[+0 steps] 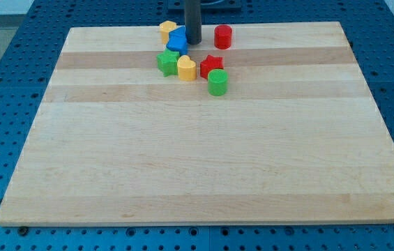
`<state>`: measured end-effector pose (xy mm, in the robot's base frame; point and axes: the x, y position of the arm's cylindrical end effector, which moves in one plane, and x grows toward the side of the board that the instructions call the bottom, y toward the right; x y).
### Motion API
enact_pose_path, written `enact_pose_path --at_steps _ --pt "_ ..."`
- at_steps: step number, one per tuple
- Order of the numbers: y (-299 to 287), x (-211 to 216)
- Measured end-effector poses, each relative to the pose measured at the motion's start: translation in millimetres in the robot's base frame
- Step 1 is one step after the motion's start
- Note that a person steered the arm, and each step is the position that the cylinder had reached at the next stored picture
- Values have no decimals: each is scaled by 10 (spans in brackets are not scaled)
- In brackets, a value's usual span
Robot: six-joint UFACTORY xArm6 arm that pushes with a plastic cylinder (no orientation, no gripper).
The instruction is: Drag the red circle to the top right of red star
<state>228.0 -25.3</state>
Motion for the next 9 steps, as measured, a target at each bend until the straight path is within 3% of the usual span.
enact_pose_path --at_steps 1,3,6,8,9 --pt "0 -251" --pt "498 -278" --pt "689 408" --pt "700 -338" --pt "649 -353"
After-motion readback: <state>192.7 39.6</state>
